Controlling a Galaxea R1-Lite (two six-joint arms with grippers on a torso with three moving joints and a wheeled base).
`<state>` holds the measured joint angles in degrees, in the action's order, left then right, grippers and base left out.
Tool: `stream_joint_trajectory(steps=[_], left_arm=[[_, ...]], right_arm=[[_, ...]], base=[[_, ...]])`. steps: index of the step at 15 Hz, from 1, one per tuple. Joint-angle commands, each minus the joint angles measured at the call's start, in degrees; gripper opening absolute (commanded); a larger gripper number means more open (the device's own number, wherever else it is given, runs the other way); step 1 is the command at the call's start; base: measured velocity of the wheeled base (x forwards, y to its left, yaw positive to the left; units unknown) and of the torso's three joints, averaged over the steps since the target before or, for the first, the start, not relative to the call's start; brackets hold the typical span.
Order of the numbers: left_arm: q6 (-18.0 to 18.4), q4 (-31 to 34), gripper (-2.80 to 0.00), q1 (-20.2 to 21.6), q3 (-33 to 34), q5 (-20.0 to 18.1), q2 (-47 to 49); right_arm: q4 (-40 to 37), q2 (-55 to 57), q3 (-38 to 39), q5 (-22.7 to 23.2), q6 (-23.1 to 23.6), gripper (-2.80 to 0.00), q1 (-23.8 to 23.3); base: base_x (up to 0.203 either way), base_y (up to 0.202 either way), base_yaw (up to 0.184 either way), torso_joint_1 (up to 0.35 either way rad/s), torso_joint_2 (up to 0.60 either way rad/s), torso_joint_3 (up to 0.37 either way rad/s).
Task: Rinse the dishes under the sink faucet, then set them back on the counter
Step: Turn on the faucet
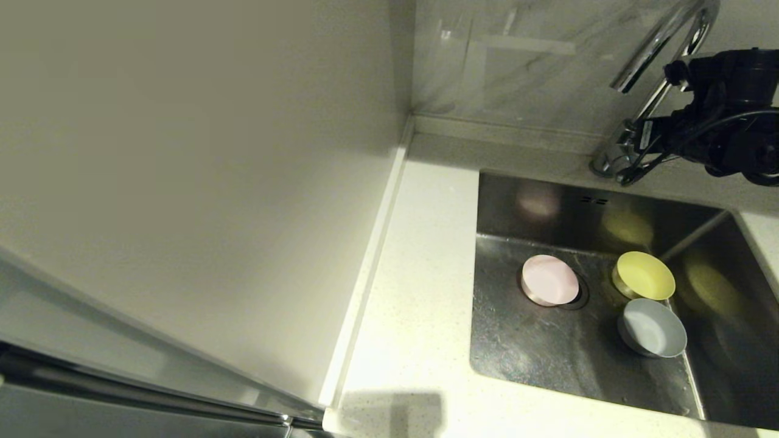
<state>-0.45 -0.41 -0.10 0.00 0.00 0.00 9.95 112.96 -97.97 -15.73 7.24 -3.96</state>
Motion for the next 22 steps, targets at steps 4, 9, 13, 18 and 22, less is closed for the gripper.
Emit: stream_joint_trajectory(steps=[4,9,13,18,22], left_arm=[[0.01,-0.02,-2.8,0.01,0.18,0.0,0.0],[0.01,-0.02,-2.8,0.01,0.09,0.0,0.0],[0.01,-0.02,-2.8,0.01,0.18,0.0,0.0],[0.01,-0.02,-2.8,0.01,0.18,0.0,0.0],[0.01,-0.02,-2.8,0.01,0.18,0.0,0.0]], right_arm=[[-0.03,0.54,1.48,-1.57,4.25,-2.8,-1.02],[-0.37,-1.43,5.68,-3.4,9.3,-2.8,-2.54],[-0.46,-2.57,6.23,-3.94,12.27,-2.8,-3.89],[-0.56,-4.22,11.64,-3.96,16.89,-2.8,-6.11],[-0.47,-5.64,16.34,-3.97,20.19,-2.8,-8.01]], base=[[0.0,0.0,0.0,0.0,0.0,0.0],[0.0,0.0,0.0,0.0,0.0,0.0],[0.0,0.0,0.0,0.0,0.0,0.0],[0.0,0.0,0.0,0.0,0.0,0.0],[0.0,0.0,0.0,0.0,0.0,0.0]])
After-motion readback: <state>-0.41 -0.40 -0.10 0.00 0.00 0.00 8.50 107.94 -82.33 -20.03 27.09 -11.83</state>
